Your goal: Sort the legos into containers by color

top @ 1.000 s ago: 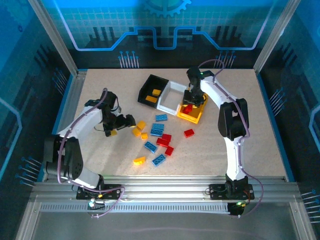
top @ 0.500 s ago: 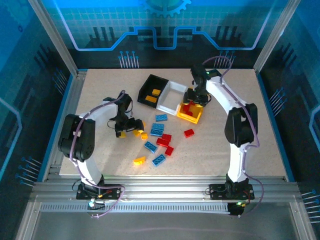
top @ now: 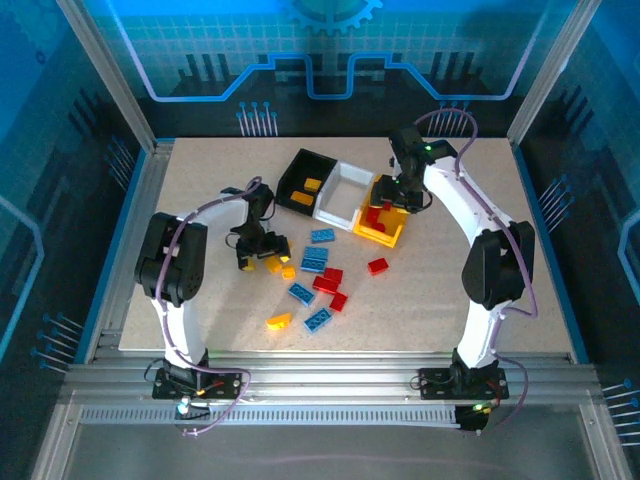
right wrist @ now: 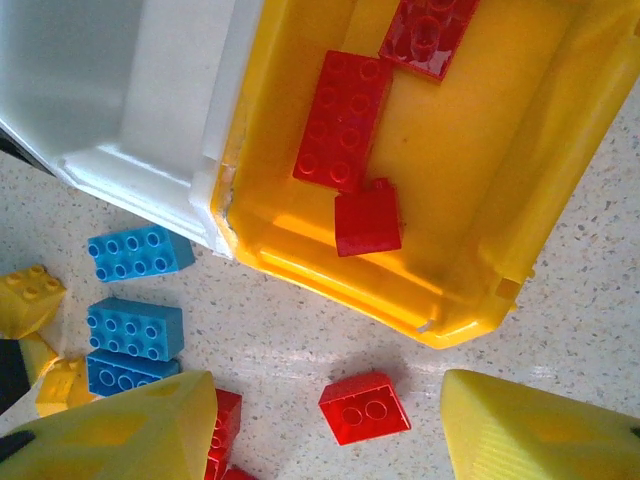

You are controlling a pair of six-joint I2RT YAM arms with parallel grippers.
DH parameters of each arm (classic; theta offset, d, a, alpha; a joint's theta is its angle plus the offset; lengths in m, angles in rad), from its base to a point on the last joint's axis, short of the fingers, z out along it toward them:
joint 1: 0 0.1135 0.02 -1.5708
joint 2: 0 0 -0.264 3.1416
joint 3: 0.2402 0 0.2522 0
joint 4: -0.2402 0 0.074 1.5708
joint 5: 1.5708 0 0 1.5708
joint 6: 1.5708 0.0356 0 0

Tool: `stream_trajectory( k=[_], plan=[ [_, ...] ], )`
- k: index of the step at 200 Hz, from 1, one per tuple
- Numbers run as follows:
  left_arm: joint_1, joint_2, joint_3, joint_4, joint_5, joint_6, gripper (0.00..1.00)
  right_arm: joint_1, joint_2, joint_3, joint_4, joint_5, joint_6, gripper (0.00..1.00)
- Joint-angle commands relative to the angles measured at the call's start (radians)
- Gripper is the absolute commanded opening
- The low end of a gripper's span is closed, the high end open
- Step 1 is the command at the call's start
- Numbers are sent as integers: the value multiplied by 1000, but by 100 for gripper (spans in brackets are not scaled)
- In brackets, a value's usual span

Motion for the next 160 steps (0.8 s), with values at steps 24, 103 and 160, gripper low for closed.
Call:
stream_trajectory(
  k=[24,103,160],
  plan=[
    [-34,19,0,-29,-37,1,78,9,-27,-39,5,-20,-3,62],
    [-39,-32,-72,-9,-46,2,60,38,-17,-56,22,-16,15,62],
    [-38,-27,-45,-4,-55,14,42,60,-53,-64,7,-2,16,62]
  ],
)
